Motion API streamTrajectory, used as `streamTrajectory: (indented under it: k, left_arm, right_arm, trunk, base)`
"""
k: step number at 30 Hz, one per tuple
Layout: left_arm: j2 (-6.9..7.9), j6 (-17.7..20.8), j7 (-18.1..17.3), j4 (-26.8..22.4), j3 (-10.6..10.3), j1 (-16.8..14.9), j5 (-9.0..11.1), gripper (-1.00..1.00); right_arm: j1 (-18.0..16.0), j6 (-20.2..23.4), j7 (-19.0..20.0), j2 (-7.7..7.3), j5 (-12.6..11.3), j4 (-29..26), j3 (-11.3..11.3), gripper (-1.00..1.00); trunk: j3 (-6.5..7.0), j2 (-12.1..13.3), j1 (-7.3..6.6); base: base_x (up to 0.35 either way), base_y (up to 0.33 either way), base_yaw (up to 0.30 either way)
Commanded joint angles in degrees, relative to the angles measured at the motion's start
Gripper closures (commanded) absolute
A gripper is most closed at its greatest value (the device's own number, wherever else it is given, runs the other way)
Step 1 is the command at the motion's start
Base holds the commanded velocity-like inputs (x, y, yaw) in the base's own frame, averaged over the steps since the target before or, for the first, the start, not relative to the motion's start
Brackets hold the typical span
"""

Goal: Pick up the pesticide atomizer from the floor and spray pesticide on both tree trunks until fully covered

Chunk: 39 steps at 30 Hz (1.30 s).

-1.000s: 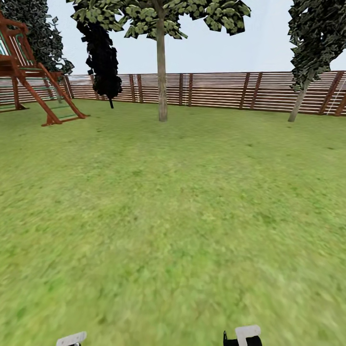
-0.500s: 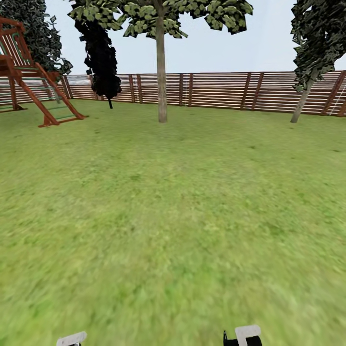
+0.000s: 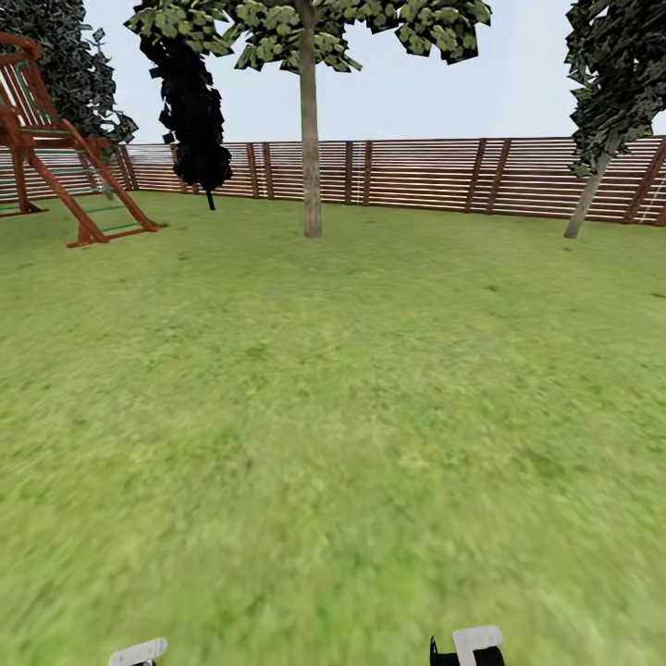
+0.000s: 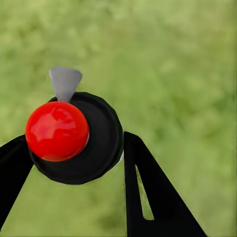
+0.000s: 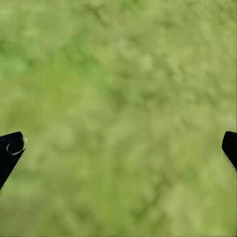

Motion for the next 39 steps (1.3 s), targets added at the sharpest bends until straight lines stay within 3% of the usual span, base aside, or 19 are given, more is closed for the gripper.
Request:
streamTrajectory:
  k: [1,39]
  left_arm:
    - [0.03,0.00,0.00,-0.01,0.00,0.00,0.01,1.00]
    - [-0.01,-0.03,0.00,-0.01,0.00,0.00,0.01,1.00]
  right_arm:
    - [0.00,0.01,0.00,0.00,0.00,0.00,0.00,-1.00]
    - [0.00,0.01,0.00,0.00,0.00,0.00,0.00,-1.00]
  trunk:
    - [0.00,0.00,0.00]
    - [0.00,0.00,0.00]
  base:
    - [0.338,0.000,0.000]
    - [0.338,0.000,0.000]
